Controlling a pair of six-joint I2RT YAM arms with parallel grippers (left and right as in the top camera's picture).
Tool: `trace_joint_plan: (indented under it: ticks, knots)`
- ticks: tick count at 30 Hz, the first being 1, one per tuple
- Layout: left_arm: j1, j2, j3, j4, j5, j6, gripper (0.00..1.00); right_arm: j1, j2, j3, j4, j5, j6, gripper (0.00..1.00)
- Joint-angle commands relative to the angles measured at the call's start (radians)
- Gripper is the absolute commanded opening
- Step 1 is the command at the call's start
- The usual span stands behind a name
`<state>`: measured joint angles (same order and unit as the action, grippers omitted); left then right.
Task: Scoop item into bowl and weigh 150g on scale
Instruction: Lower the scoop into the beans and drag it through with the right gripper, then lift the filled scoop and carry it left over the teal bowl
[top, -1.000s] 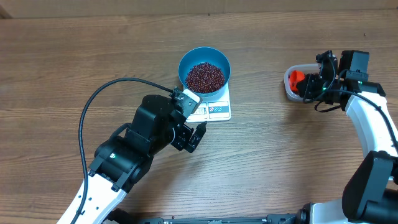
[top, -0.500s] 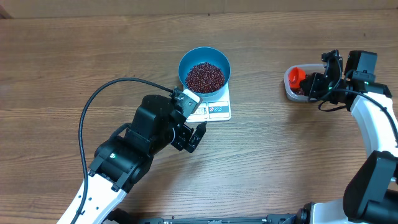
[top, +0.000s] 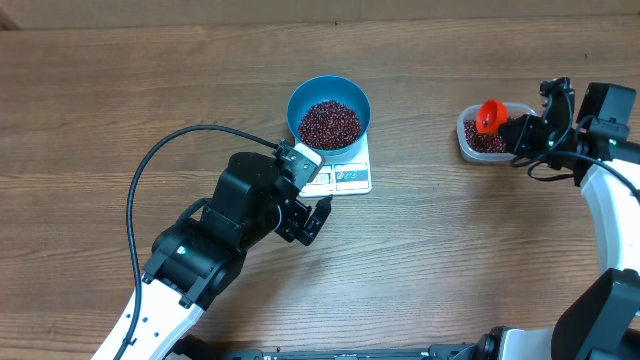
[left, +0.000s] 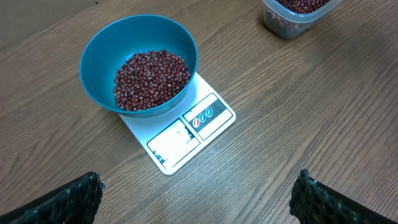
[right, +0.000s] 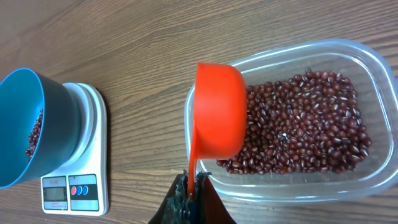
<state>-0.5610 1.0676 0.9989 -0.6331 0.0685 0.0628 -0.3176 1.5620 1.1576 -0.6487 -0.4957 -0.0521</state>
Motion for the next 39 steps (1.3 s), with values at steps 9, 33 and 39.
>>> trace_joint_plan:
  ticks: [9, 33, 39]
  knots:
    - [0.005, 0.006, -0.008, 0.001, 0.01, 0.02, 1.0, -0.002, -0.058, 0.036, 0.011, -0.291, -0.002, 0.04]
    - [0.005, 0.006, -0.008, 0.001, 0.01, 0.02, 1.0, 0.418, -0.068, 0.036, 0.181, -0.152, 0.029, 0.04]
    - [0.005, 0.006, -0.008, 0.001, 0.01, 0.02, 0.99, 0.518, -0.068, 0.036, 0.262, -0.087, 0.029, 0.04]
